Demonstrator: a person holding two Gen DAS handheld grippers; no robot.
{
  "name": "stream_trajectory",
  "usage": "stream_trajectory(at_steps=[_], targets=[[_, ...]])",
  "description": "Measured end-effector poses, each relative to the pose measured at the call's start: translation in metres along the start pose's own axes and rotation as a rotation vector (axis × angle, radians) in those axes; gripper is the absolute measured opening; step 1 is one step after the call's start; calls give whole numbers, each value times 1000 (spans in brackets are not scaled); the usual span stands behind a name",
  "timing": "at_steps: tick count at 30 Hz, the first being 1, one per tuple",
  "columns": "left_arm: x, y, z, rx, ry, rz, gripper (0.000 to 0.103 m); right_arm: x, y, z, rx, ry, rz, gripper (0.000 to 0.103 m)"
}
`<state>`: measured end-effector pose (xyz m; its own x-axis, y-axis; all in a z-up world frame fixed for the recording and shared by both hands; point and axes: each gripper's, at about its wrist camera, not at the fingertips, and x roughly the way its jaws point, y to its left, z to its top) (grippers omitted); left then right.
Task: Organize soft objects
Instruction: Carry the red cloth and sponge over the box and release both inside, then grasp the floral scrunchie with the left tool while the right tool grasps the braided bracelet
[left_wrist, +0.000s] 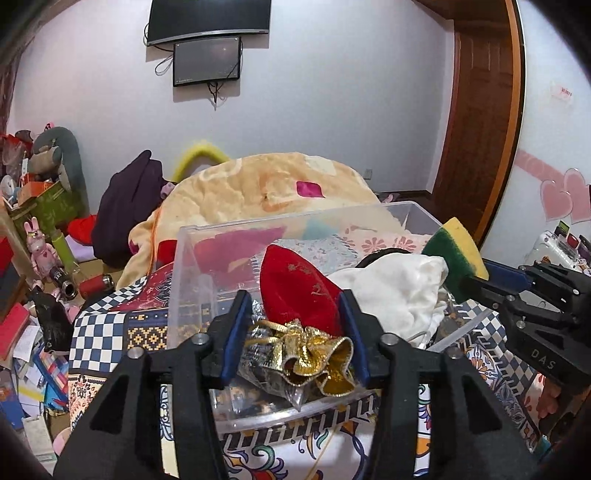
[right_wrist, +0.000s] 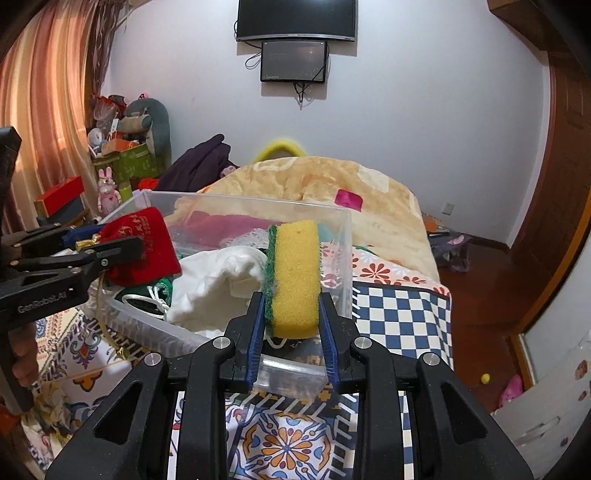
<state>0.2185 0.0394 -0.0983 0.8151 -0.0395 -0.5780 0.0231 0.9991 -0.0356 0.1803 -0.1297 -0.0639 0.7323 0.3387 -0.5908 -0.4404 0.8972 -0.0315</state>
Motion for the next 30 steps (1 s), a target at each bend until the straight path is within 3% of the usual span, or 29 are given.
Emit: stream_trajectory(at_steps=[3, 7, 11, 16, 21, 30], targets=[[-8, -1, 0, 3, -16, 4, 58, -3, 1, -1, -7, 3, -13, 30], [-22, 0, -1, 1, -42, 8, 64, -15, 1, 0, -5, -20, 7, 55], [-44, 2, -2, -8, -75, -3, 67, -36, 5, 1, -20, -75, 9, 62], [-76, 5, -6, -20, -122, -22, 79, -60, 9, -1, -30, -117, 40, 72], [-105, 4, -23, 1, -135, -8, 97, -78, 18, -14, -29, -122, 94, 73], [-118, 4, -71, 4, -27, -25, 99, -76, 39, -50, -16, -27, 193, 74]])
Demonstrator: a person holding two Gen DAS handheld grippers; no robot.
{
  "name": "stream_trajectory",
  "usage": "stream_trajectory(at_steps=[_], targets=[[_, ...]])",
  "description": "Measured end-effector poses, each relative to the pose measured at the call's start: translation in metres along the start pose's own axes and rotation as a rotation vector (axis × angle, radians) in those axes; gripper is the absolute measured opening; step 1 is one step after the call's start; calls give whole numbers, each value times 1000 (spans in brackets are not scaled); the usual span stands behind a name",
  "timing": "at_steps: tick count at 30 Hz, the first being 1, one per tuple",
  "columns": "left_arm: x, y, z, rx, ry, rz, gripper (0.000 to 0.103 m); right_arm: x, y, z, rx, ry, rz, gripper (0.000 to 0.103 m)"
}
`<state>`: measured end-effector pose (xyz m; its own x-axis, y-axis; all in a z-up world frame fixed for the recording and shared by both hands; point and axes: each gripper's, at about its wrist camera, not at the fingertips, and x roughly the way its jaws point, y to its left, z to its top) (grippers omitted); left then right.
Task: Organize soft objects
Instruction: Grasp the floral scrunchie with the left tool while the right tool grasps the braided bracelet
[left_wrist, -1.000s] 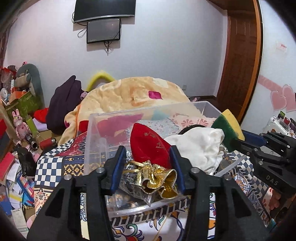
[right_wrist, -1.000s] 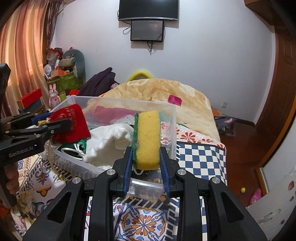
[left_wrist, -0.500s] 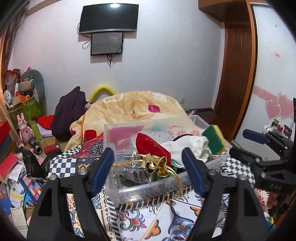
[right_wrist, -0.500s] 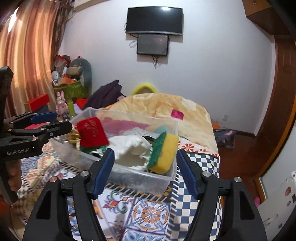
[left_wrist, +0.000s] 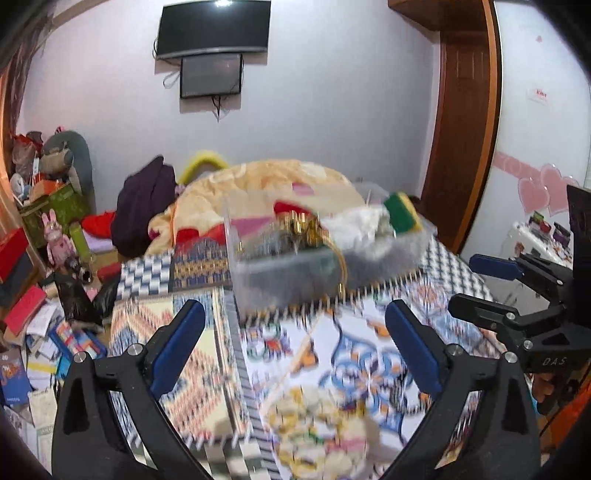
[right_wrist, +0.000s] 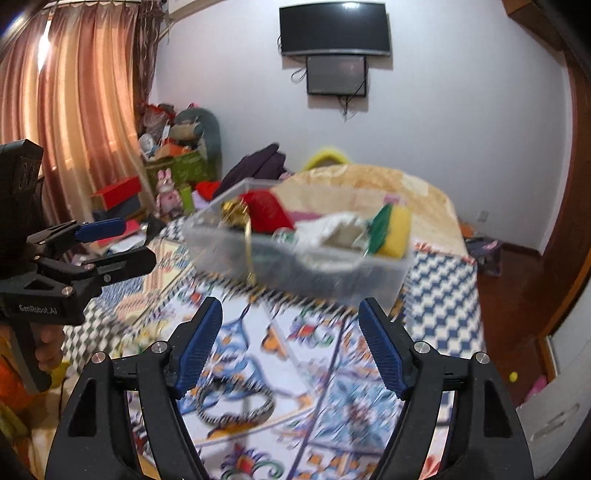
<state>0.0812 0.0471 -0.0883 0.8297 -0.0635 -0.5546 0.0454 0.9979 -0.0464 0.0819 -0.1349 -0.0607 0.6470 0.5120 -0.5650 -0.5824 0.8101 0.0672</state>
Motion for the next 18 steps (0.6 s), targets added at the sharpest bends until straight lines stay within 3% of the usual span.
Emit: stream_trajectory(at_steps=[11, 18], targets=[[14, 4, -57, -65, 165, -46, 99, 21, 20, -42, 42, 151, 89, 74], [20, 2, -74, -56, 199, -59, 99, 32, 30, -57, 14, 205, 133, 73]])
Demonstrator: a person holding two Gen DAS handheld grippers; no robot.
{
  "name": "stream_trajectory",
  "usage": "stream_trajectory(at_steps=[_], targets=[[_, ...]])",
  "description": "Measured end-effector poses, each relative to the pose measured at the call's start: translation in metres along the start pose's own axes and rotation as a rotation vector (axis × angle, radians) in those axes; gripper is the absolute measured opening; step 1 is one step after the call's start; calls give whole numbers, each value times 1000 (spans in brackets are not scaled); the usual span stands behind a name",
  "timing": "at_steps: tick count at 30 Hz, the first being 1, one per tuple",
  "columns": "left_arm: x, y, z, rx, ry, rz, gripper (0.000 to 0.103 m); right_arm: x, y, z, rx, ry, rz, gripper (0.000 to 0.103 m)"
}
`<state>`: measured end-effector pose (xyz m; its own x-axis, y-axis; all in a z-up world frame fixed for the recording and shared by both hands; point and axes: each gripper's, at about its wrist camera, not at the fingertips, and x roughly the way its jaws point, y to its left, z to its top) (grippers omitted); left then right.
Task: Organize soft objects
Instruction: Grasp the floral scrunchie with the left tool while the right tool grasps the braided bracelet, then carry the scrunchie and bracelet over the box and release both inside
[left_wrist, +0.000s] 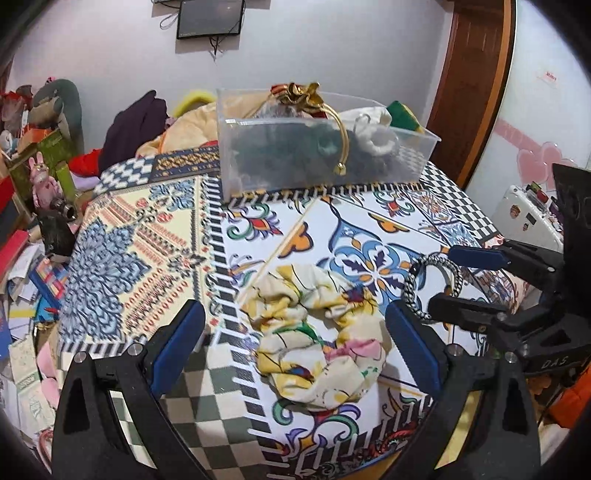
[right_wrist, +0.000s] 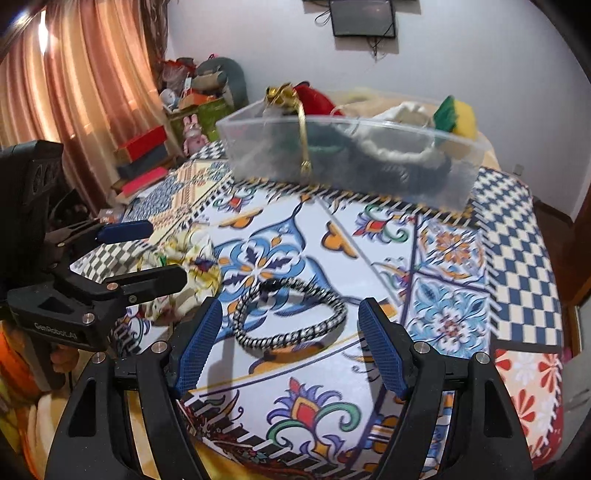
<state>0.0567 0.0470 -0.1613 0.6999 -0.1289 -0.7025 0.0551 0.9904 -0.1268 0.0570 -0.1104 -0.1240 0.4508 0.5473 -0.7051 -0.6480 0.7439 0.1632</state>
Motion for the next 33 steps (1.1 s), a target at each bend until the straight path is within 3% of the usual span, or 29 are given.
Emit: stream_trajectory(at_steps=[5, 9, 10, 12, 16, 21, 26, 33], targets=[[7, -4, -7, 22, 5, 26, 97, 3, 9, -5, -50, -3, -33, 72], [7, -11, -11, 66, -16, 45, 80, 3, 9, -7, -47, -25, -60, 53], [7, -12, -10, 75, -19, 46, 77, 3, 7, -6, -42, -29, -71, 42], [6, -14, -11, 87, -28, 46, 65, 1, 4, -6, -41, -33, -98, 29], [5, -15, -9, 97, -33, 24, 41, -2, -7, -5, -1, -38, -63, 11], [2, -14, -7, 90, -42, 8, 27, -6, -15, -6, 35, -44, -39, 9], [-2, -10, -4, 70, -55, 9, 24, -18, -22, -3, 48, -41, -68, 9], [-12, -10, -2, 68, -85, 5, 24, -17, -18, -10, 50, 10, -37, 17]])
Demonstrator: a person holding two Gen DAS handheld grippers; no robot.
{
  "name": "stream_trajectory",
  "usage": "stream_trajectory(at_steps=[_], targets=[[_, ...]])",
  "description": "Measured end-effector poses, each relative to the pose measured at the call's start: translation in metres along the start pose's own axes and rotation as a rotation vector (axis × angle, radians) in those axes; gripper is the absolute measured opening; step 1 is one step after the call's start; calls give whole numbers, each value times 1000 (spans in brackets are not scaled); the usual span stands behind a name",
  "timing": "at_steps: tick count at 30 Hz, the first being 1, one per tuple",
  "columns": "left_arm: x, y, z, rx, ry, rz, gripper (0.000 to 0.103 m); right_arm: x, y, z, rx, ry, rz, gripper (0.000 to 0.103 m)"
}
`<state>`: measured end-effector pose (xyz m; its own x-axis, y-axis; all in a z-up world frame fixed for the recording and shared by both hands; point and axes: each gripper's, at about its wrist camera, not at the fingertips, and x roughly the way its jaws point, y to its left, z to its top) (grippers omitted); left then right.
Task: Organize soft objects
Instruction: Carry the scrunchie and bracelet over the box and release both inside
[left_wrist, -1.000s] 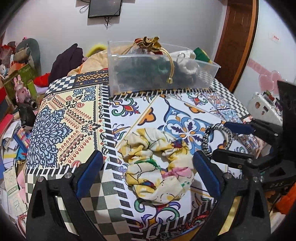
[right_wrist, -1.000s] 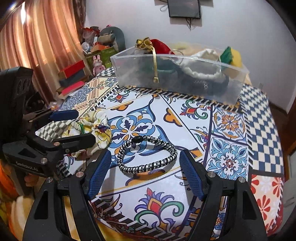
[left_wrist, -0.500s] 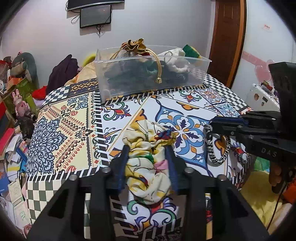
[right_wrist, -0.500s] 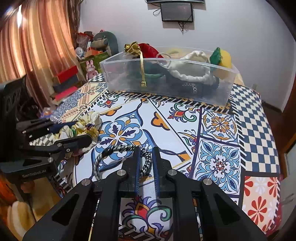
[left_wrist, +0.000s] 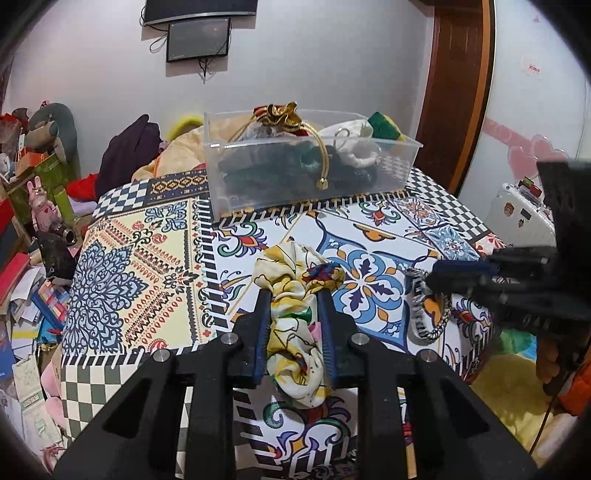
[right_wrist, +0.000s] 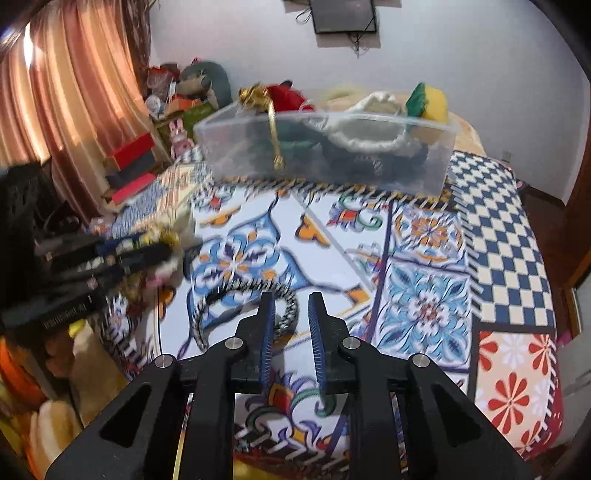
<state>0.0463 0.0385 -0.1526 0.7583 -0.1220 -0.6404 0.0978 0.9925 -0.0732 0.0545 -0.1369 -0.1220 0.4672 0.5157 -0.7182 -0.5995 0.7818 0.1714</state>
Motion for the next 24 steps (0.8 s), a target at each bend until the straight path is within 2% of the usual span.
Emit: stream_trajectory(at_steps=[4, 7, 11, 14, 24], targets=[[-3, -2, 1, 11, -7, 4, 24, 1, 11, -6, -62, -19, -50, 16], [-5, -4, 3, 15, -12, 5, 24, 3, 15, -6, -98, -35, -101, 9], [-9, -4, 9, 20, -30, 15, 24, 6, 10, -1, -75, -45, -105, 6], [-14, -5, 17, 27, -55, 24, 24, 6, 6, 6, -65, -67, -116, 6], [-25, -1, 58, 33, -163, 53, 24, -22, -8, 51, -36, -219, -147, 6]])
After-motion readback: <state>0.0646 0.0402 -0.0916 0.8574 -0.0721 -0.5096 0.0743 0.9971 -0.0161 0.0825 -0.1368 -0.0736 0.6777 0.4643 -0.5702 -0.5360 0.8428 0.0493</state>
